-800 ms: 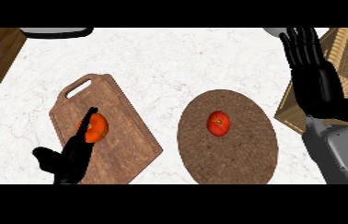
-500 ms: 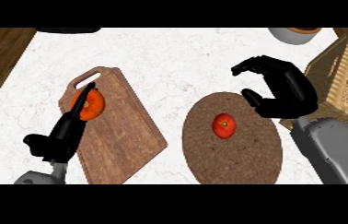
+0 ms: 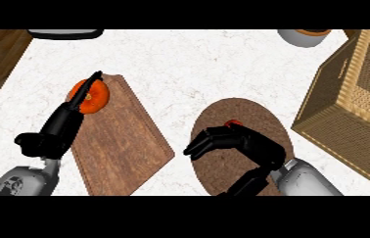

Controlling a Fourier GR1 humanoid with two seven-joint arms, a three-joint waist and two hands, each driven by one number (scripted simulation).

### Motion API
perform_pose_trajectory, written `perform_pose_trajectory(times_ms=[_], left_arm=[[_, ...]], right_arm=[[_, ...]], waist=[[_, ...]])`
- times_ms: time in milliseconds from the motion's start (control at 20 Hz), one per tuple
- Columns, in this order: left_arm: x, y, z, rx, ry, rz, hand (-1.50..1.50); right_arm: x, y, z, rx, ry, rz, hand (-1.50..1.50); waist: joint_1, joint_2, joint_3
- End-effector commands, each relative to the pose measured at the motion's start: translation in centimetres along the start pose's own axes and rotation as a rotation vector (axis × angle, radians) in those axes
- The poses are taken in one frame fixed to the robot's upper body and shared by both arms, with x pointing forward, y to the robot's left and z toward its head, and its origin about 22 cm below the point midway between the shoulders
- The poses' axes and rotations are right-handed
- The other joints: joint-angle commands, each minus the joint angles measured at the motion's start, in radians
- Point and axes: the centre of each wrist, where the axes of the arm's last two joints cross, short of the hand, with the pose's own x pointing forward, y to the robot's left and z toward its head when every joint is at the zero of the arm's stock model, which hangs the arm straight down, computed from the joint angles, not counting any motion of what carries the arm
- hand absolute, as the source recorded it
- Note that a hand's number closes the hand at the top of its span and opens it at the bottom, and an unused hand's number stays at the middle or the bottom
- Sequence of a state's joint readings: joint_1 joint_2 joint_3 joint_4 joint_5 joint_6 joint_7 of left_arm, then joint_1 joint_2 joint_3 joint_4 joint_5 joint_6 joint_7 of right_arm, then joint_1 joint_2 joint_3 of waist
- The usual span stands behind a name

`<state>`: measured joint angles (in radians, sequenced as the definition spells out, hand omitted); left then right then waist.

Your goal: Pick the tomato from the placemat and place it in the basket

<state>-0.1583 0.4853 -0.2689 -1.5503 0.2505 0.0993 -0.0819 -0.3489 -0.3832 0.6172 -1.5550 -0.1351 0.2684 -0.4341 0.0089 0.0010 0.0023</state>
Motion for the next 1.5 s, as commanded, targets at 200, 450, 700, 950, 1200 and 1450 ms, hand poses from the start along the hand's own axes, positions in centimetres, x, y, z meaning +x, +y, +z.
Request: perform_pose_trajectory(times_ms=[200, 450, 700, 950, 1200, 1450], left_arm=[[1.4, 0.1, -1.1, 0.015, -0.006, -0.023, 0.00], [0.4, 1.9, -0.2, -0.002, 0.014, -0.028, 0.00], [1.0, 2.0, -0.6, -0.001, 0.004, -0.029, 0.00], [1.2, 0.3, -0.9, -0.008, -0.010, -0.019, 0.00], [2.0, 1.1, -2.8, -0.006, 0.003, -0.018, 0.00], [1.7, 0.9, -0.9, -0.002, -0.020, -0.027, 0.00]], right_arm=[[5.8, -5.0, -0.7, -0.136, 0.102, 0.512, -1.50], [11.4, -8.7, -1.0, -0.039, 0.290, 0.831, -1.50], [14.7, -10.6, -1.1, 0.259, 0.523, 0.867, -1.50], [17.6, -12.1, -1.3, 0.404, 0.583, 0.798, -1.50], [17.8, -14.3, 0.2, 0.343, 0.586, 0.753, -1.50], [17.5, -13.9, 1.4, 0.324, 0.594, 0.756, -1.50]], waist=[[-0.030, -0.010, -0.003], [-0.025, -0.012, -0.006], [-0.013, -0.007, -0.005], [-0.011, -0.004, -0.003], [-0.012, -0.001, -0.002], [-0.008, -0.002, -0.002]])
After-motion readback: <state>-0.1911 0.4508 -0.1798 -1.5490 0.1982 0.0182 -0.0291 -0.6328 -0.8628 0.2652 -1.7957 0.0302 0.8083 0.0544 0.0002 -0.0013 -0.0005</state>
